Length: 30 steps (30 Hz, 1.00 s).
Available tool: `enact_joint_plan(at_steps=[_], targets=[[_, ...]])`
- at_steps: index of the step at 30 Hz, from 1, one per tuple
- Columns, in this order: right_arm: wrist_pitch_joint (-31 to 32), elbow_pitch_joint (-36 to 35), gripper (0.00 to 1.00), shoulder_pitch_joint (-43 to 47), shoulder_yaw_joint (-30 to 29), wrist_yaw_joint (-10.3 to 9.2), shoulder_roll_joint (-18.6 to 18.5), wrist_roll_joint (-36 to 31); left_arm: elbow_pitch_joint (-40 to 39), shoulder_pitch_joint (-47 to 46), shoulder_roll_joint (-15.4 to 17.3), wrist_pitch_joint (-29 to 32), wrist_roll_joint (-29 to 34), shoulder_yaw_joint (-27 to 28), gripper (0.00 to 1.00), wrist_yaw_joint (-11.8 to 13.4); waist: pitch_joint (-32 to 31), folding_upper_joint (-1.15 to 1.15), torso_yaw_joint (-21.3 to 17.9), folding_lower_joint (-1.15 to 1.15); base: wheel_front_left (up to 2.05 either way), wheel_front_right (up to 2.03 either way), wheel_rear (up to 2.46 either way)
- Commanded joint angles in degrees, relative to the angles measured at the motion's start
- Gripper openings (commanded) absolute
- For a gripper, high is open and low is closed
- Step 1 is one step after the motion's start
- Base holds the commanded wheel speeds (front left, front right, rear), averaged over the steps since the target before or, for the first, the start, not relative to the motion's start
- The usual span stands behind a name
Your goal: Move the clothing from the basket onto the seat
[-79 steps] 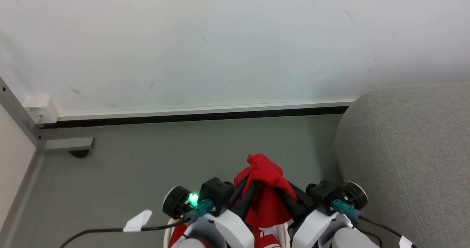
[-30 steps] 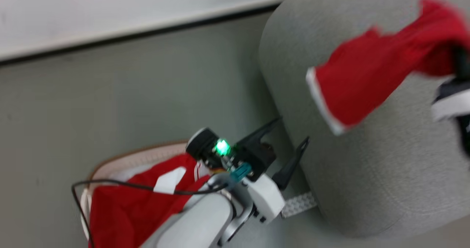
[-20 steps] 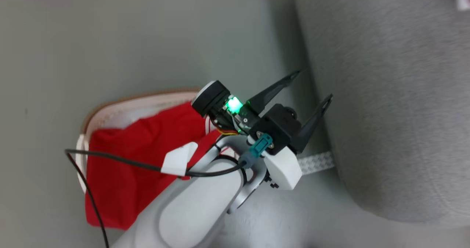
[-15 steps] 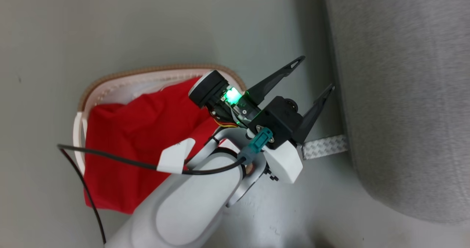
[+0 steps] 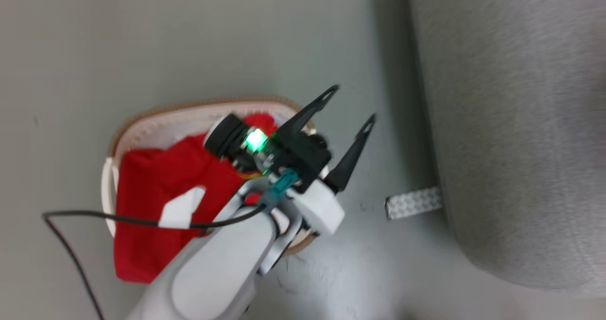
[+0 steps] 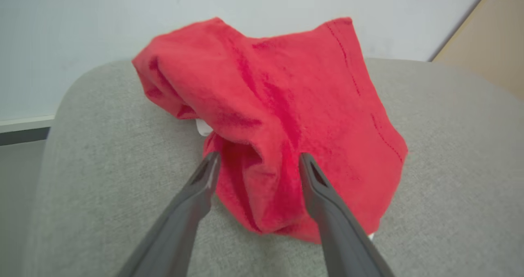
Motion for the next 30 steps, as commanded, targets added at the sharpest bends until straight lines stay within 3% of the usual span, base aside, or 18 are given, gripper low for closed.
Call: enact_joint_plan(at_steps=[1,10,19,26,30], targets=[[0.0,-3.47,1.0,4.62,1.32,-0.14,0.32,0.92,0.65,3.08,0.91,-1.36,-1.77,0.7,1.0,0.91,-7.8,0.0,-1.47,-0.01,0.0,0.0,0.0],[0.01,-18.07,1.0,20.02,7.36,-0.14,2.5,3.83,3.98,13.82,1.11,-8.39,-7.12,4.36,1.0,4.98,-22.34,0.0,0.68,-0.01,0.0,0.0,0.0],[0.02,-30.71,1.0,35.92,13.37,-0.14,4.64,4.55,7.79,24.55,1.04,-14.12,-11.09,9.32,1.0,9.6,-32.69,0.0,7.38,-0.01,0.0,0.0,0.0],[0.01,-35.08,1.0,45.67,16.33,-0.14,8.46,4.69,7.23,31.13,1.21,-14.47,-10.38,13.91,1.0,10.91,-36.95,0.0,12.73,-0.01,0.0,0.0,0.0],[0.01,-35.66,1.0,49.28,17.74,-0.14,10.79,5.11,6.99,34.55,0.83,-14.46,-9.73,16.83,1.0,10.28,-38.75,0.0,14.45,-0.01,0.0,0.0,0.0]])
